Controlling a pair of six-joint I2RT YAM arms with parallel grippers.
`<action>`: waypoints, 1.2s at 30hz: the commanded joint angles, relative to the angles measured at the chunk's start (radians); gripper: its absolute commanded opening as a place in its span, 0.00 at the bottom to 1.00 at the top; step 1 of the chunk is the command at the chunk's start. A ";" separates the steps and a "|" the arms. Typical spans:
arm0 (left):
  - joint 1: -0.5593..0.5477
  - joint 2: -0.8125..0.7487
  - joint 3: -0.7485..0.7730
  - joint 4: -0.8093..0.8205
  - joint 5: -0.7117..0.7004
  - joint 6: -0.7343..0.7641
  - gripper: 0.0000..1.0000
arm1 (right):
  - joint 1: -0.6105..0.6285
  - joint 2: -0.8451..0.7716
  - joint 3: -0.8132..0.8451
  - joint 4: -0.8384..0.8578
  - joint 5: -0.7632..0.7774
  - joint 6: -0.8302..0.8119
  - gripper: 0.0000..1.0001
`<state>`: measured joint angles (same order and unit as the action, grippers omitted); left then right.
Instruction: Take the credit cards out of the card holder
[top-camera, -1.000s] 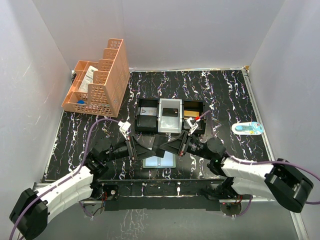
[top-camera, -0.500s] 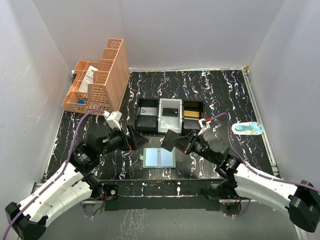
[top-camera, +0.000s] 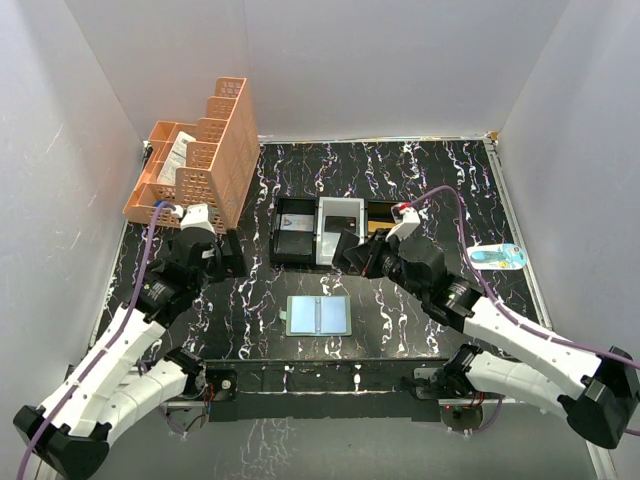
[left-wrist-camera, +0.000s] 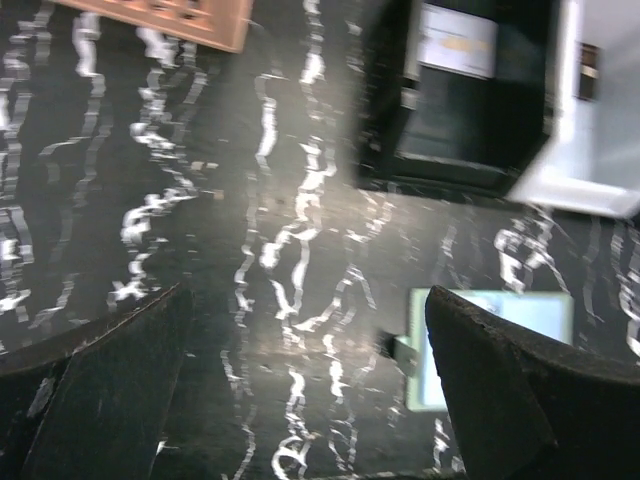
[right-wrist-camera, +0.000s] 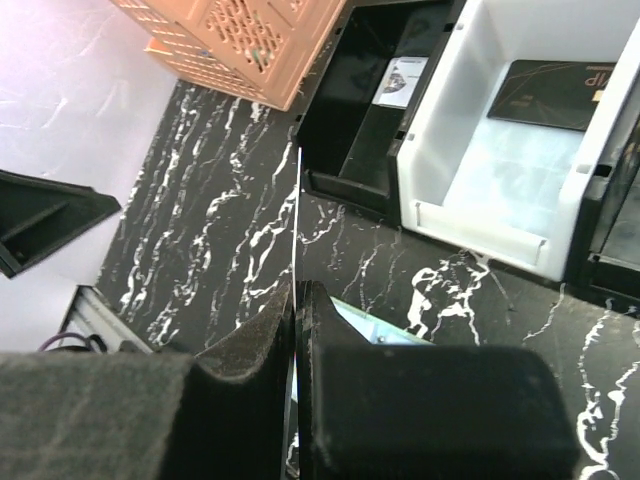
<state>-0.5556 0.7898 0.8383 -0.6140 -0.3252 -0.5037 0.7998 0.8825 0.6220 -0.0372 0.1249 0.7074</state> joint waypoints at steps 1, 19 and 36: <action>0.102 -0.013 0.004 -0.038 -0.099 0.086 0.99 | -0.042 0.044 0.081 -0.077 -0.012 -0.097 0.00; 0.141 -0.059 -0.062 0.021 -0.073 0.086 0.99 | -0.204 0.355 0.393 -0.160 -0.006 -0.656 0.00; 0.141 -0.035 -0.057 0.011 -0.110 0.096 0.99 | 0.009 0.778 0.640 -0.189 0.326 -1.128 0.00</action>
<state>-0.4202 0.7464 0.7681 -0.5903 -0.4088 -0.4191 0.8196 1.6104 1.1213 -0.1844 0.4290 -0.3958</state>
